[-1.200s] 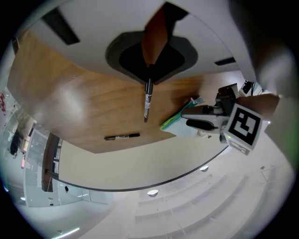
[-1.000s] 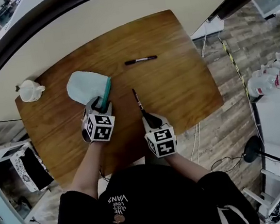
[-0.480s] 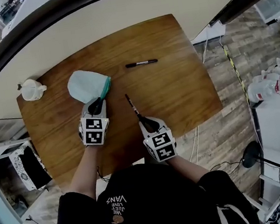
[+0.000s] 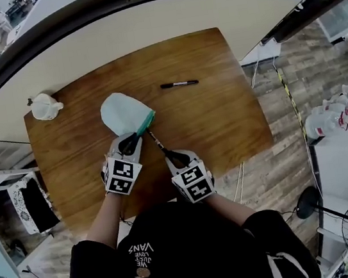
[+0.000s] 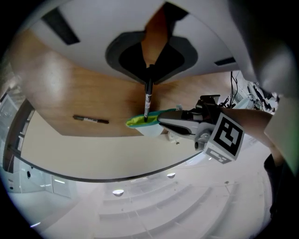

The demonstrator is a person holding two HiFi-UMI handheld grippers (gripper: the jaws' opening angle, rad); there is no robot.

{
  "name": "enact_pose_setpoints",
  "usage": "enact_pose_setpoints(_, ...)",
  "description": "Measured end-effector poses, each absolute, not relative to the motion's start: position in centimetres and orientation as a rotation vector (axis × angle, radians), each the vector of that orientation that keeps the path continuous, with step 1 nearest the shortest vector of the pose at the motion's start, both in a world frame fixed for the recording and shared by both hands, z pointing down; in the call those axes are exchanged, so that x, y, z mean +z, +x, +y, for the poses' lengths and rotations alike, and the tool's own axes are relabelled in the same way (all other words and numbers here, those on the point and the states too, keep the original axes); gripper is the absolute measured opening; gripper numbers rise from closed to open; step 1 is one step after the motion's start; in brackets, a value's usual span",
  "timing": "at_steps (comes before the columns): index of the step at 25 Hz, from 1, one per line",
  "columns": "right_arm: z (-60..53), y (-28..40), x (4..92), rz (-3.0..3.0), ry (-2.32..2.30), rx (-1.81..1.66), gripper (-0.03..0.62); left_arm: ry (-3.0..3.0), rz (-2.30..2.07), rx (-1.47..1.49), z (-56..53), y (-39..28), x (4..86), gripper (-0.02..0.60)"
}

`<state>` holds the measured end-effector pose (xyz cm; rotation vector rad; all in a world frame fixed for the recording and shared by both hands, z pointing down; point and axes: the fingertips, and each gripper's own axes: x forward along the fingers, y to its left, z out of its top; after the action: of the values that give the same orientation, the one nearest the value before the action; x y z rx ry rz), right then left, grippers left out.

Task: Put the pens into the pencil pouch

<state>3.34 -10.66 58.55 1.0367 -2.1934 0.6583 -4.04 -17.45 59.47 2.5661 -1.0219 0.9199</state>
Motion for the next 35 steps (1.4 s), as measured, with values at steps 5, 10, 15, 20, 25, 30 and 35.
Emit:
enact_pose_setpoints(5,-10.2,2.4,58.5,-2.189,0.975,0.640,0.064,2.636,-0.975,0.888,-15.7,-3.3,58.5,0.055)
enact_pose_setpoints(10,-9.1,2.1,59.2,-2.142,0.911,0.632,0.064,2.655,-0.984,0.778,-15.2,-2.9,56.7,0.055)
enact_pose_setpoints(15,-9.5,1.6,58.9,-2.143,0.906,0.614,0.064,2.682,-0.953,0.748,-14.6,-2.7,55.7,0.055)
enact_pose_setpoints(20,-10.3,0.9,58.2,-2.155,0.897,0.594,0.064,2.720,-0.861,0.718,-13.3,-1.8,55.3,0.054)
enact_pose_setpoints(25,-11.8,0.5,57.9,-2.173,0.915,0.610,0.064,2.720,-0.773,0.659,-12.0,-0.9,55.4,0.052)
enact_pose_setpoints(30,-13.2,0.1,57.7,-2.189,0.911,0.633,0.064,2.688,-0.772,0.586,-11.9,-0.6,55.3,0.052)
enact_pose_setpoints(35,-14.4,-0.3,57.4,-2.246,0.949,0.672,0.064,2.644,-0.807,0.509,-12.6,-0.9,54.9,0.052)
